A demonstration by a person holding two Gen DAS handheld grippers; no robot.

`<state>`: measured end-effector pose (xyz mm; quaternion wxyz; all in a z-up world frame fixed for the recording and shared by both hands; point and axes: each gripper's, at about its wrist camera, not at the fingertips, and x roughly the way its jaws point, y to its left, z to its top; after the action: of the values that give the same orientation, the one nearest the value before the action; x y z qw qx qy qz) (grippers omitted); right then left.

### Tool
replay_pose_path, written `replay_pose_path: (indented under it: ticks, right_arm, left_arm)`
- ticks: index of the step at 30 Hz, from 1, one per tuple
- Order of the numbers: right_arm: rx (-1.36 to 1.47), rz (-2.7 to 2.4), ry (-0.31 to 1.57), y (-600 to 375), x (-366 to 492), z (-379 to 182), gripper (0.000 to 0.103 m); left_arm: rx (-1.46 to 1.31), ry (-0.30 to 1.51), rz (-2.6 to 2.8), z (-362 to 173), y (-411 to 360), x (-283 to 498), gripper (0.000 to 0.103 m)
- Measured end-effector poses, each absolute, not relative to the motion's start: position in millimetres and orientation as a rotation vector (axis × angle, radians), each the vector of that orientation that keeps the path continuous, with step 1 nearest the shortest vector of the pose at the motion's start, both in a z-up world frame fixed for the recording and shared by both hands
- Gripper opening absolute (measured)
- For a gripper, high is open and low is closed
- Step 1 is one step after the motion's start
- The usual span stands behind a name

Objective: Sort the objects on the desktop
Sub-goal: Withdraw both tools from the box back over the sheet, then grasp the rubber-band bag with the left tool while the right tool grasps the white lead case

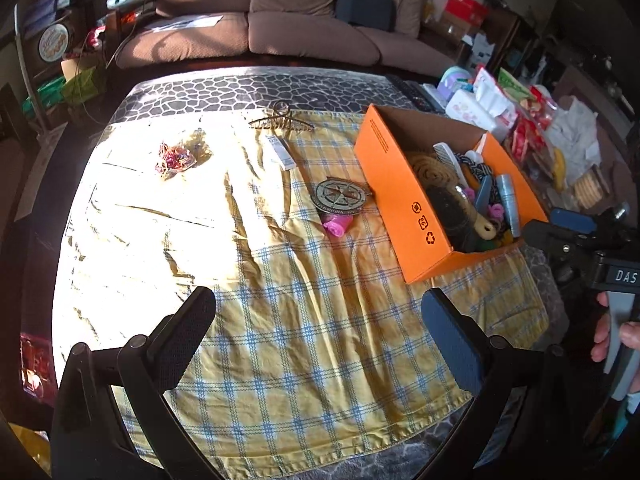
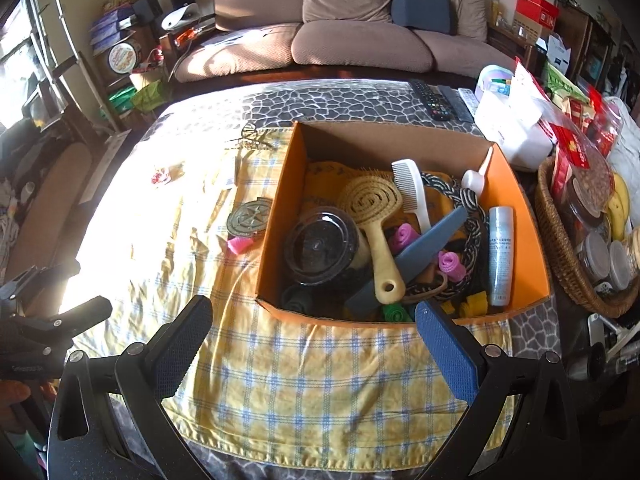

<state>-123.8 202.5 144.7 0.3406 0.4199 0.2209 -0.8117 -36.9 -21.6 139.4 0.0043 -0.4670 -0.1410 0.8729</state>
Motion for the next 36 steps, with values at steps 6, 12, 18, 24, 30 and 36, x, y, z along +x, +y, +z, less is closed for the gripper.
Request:
replay_pose_path:
  ticks: [6,12,18,24,30,36]
  right_arm:
    - [1.073,-2.048,0.578,167.9,-110.8,144.5,0.102]
    - [1.075,-1.983,0.555,132.0,-104.4,139.6,0.102]
    - [1.102,-1.942,0.545,102.7,-107.6,131.9,0.091]
    - [1.139,-1.885,0.55,76.2,-113.8,121.1,0.072]
    - [1.141,-1.873,0.571,48.2,-122.4,108.4,0.072]
    - [1.147,-1.877,0.589,16.0,-142.9,93.4,0.071]
  left_arm:
    - [-1.488,-0.478,2.748,127.4,-51.5,-30.6,0.103]
    - [-1.509,-0.504,2.768,118.3,-82.9,-30.3,0.103]
    - [-1.52,-0.543,2.747,104.4,-99.0,-35.6,0.103]
    - [-1.516,-0.581,2.717,91.4,-106.7,-49.3,0.103]
    - [-1.508,-0.617,2.742,84.8,-130.2,-63.8,0.103]
    - [-1.524,-0.631,2.789,77.1,-166.7,-84.3,0.103]
